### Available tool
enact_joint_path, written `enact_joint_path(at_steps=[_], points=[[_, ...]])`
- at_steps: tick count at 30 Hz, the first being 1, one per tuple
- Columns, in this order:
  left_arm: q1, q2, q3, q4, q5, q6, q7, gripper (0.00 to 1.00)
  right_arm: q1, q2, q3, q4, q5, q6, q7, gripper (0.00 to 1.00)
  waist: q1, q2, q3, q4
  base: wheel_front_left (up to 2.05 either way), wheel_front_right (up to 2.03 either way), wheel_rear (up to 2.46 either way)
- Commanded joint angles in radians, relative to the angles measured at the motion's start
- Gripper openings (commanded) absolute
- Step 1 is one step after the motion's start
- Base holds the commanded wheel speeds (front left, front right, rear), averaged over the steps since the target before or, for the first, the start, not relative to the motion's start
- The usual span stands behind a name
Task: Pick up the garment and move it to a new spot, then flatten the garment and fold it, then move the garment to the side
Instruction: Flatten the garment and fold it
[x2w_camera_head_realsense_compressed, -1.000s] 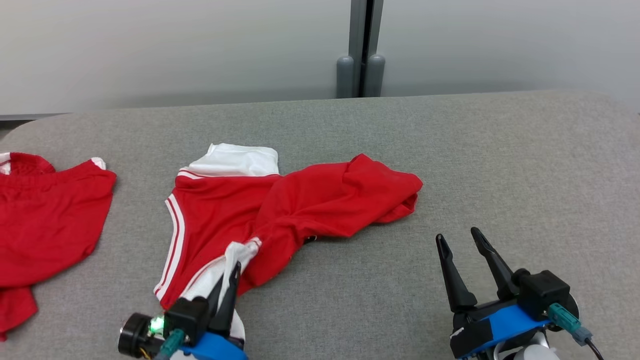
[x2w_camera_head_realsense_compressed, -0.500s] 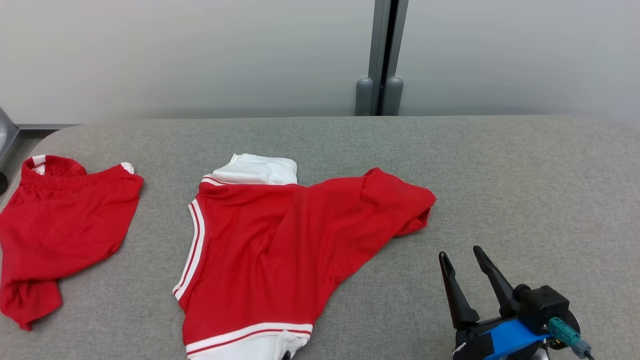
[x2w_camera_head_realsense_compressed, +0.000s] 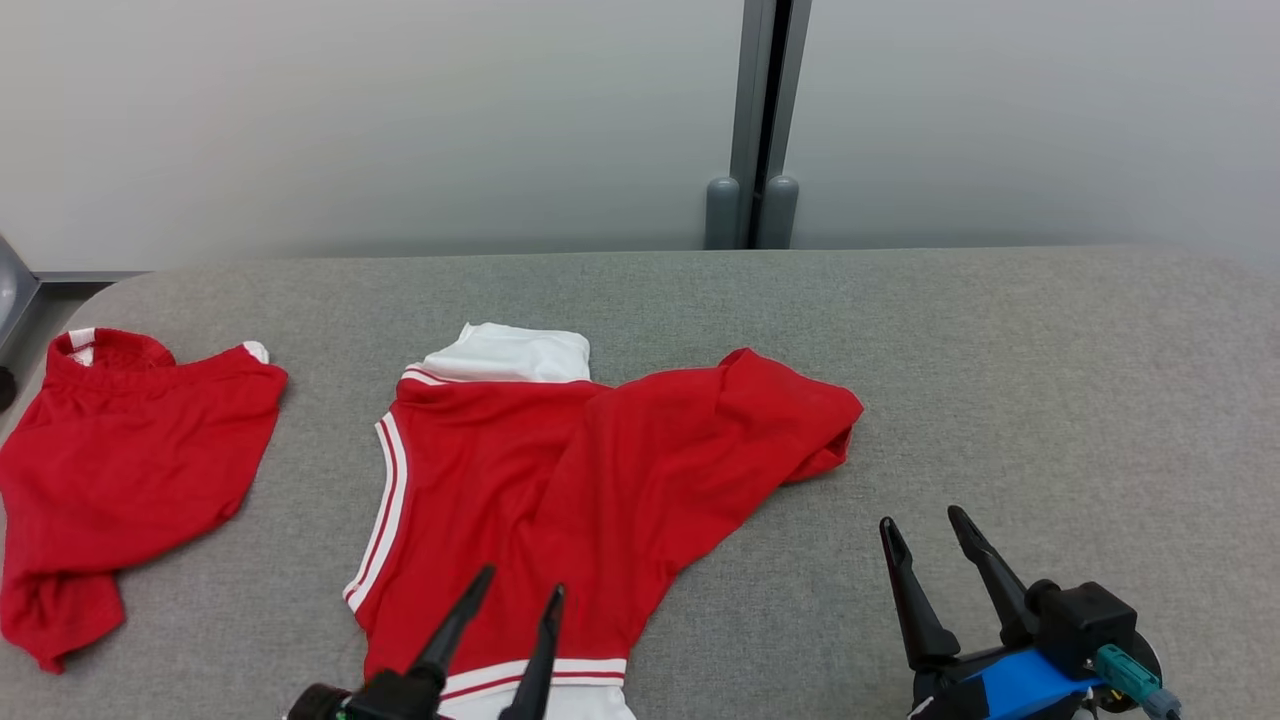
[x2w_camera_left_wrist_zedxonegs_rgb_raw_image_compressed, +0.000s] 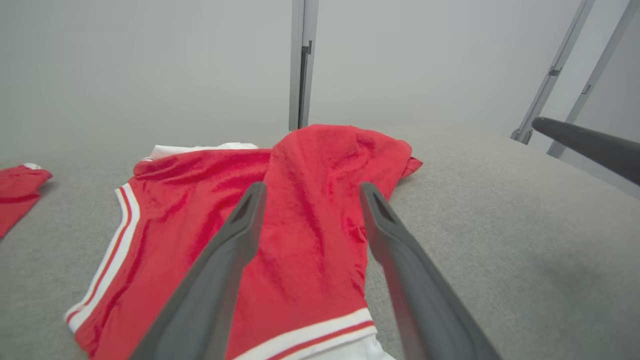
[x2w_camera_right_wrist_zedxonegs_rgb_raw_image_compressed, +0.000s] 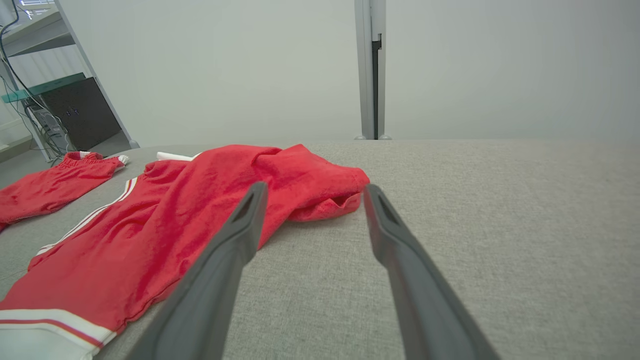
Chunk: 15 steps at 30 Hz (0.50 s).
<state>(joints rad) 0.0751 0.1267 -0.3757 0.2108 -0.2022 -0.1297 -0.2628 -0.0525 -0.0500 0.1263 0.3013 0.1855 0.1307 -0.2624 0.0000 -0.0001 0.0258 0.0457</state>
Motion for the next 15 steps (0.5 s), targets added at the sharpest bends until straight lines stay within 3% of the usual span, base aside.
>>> enact_joint_path(at_steps=[1,3,11,15], points=[[-0.008,-0.003,0.045,-0.019,0.005,0.005,-0.003,1.00,0.010,-0.001,-0.001,-0.002,-0.002,0.000,-0.004,1.00,0.0000,0.0001,0.001,-0.007,0.00,0.00,0.00],[-0.013,-0.009,0.071,-0.029,0.010,0.010,-0.003,1.00,0.008,-0.001,-0.003,-0.003,-0.004,0.000,-0.004,1.00,0.0000,0.0001,0.001,-0.010,0.00,0.00,0.00],[-0.029,-0.044,0.325,-0.077,0.031,0.048,-0.003,1.00,0.007,-0.001,-0.028,-0.012,-0.014,0.000,-0.004,1.00,0.0000,0.0001,0.014,-0.039,0.00,0.00,0.00],[-0.036,-0.051,0.386,-0.077,0.050,0.050,-0.003,1.00,0.001,-0.001,-0.041,-0.013,-0.015,0.000,-0.004,1.00,0.0000,0.0001,0.023,-0.045,0.00,0.00,0.00]])
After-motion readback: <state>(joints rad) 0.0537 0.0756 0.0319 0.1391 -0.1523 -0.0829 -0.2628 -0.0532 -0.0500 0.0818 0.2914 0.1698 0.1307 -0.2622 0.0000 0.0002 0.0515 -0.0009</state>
